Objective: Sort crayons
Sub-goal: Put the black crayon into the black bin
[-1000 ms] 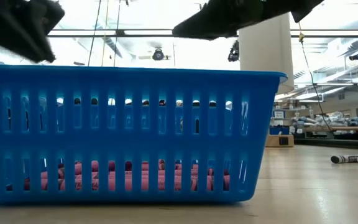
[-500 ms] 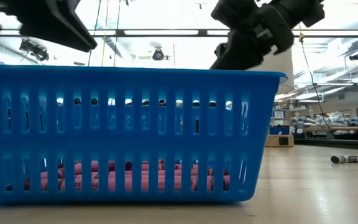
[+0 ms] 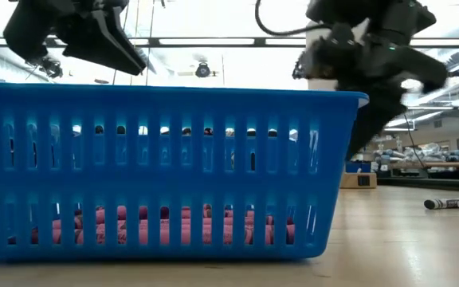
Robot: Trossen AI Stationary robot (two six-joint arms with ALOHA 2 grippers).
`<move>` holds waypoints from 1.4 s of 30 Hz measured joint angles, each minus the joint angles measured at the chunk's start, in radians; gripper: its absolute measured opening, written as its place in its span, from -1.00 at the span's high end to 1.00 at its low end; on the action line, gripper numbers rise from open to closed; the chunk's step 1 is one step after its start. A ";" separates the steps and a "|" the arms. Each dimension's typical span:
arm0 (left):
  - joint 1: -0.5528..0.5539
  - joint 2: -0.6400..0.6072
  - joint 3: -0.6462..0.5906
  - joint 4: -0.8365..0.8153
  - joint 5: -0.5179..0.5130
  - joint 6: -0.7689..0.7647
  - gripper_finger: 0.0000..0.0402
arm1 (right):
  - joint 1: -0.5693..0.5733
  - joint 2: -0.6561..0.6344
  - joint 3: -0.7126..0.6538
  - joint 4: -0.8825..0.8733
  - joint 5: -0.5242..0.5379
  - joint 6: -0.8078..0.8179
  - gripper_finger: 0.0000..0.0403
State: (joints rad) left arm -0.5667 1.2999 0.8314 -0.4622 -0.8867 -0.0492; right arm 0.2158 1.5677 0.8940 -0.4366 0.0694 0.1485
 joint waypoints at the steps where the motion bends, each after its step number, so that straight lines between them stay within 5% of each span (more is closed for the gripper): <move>1: 0.009 0.000 0.000 0.011 0.013 0.020 0.48 | 0.005 0.000 0.000 -0.032 -0.007 0.022 0.40; 10: 0.064 0.000 0.000 0.065 0.159 0.124 0.48 | 0.113 0.000 0.000 -0.234 -0.011 0.171 0.40; 17: 0.083 0.000 0.000 0.065 0.159 0.140 0.48 | 0.210 0.000 0.000 -0.226 0.015 0.265 0.40; 27: 0.082 0.000 0.000 0.067 0.159 0.149 0.48 | 0.329 0.000 0.000 -0.177 0.222 0.278 0.40; 42: 0.081 0.000 0.000 0.064 0.159 0.147 0.48 | 0.362 0.001 -0.087 -0.038 0.236 0.342 0.40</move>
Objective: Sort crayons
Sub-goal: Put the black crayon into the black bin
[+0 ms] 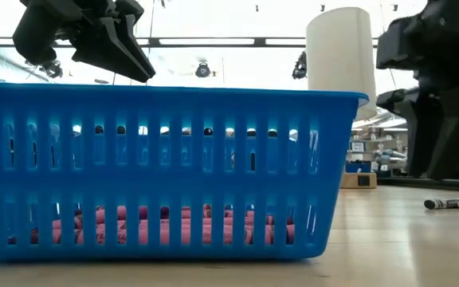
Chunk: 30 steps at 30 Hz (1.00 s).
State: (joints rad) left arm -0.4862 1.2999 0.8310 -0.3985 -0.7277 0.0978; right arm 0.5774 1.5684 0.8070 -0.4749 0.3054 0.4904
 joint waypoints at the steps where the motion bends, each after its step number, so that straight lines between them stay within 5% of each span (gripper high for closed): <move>1: 0.000 0.000 0.000 0.000 0.000 0.000 0.48 | 0.000 0.000 -0.009 0.006 0.000 0.000 0.40; 30: 0.000 0.000 0.000 0.001 0.000 -0.004 0.48 | -0.073 -0.004 -0.159 0.187 -0.065 -0.125 0.52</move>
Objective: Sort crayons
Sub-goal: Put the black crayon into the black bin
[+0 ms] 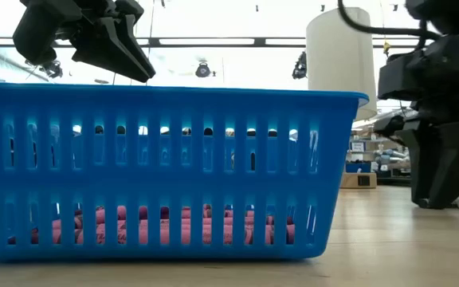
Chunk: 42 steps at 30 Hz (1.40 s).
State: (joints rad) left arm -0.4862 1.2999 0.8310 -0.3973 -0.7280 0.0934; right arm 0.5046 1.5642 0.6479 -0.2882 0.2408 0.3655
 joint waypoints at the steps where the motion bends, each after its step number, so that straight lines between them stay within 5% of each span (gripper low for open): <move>1: 0.000 0.000 0.000 0.000 0.000 0.000 0.48 | -0.011 0.000 0.000 0.000 -0.021 -0.006 0.54; 12: 0.000 0.000 0.000 0.000 0.002 -0.005 0.48 | -0.110 0.000 0.000 -0.007 -0.121 -0.135 0.85; 19: 0.001 0.000 -0.002 0.026 0.090 -0.052 0.48 | -0.156 0.000 0.007 -0.015 -0.118 -0.171 0.83; 22: 0.021 0.024 -0.020 0.233 0.358 -0.013 0.48 | -0.161 -0.027 0.029 -0.052 -0.161 -0.122 0.83; 24: 0.026 0.056 -0.026 0.359 0.448 0.007 0.48 | -0.147 -0.052 0.035 -0.080 -0.187 -0.062 0.84; 35: 0.029 0.197 -0.025 0.720 0.413 0.037 0.48 | -0.001 -0.106 0.171 -0.448 -0.048 0.286 0.79; 42: 0.009 0.353 0.070 0.747 0.479 -0.006 0.48 | 0.186 -0.069 0.287 -0.376 -0.231 0.499 0.78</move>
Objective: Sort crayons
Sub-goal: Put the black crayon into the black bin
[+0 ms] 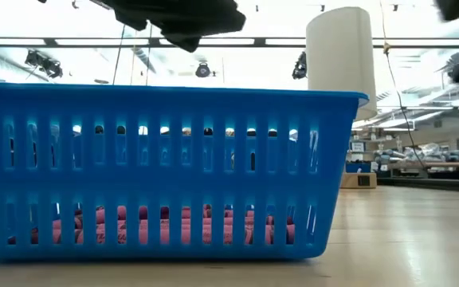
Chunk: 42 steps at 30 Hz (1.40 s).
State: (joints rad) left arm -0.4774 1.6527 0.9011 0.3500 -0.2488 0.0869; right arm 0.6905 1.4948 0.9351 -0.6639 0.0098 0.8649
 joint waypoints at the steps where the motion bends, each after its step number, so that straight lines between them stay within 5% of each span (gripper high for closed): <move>1: -0.003 0.018 0.017 -0.016 -0.002 0.007 0.48 | 0.030 0.021 0.015 0.005 0.002 0.030 0.78; 8: -0.004 0.053 0.131 -0.161 -0.049 -0.008 0.48 | 0.211 0.235 0.136 0.052 0.008 0.179 0.78; 17: -0.019 0.035 0.226 -0.321 -0.150 -0.067 0.48 | 0.310 0.437 0.268 -0.061 -0.015 0.191 0.78; 38: -0.071 0.035 0.232 -0.366 -0.199 -0.086 0.48 | 0.338 0.412 0.257 -0.202 0.097 0.155 0.78; 42: -0.070 0.035 0.232 -0.383 -0.206 -0.086 0.48 | 0.329 0.331 0.258 -0.294 0.222 0.198 0.78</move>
State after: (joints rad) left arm -0.5476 1.6875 1.1328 -0.0326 -0.4545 0.0010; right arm 1.0197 1.8254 1.1927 -0.9575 0.2319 1.0629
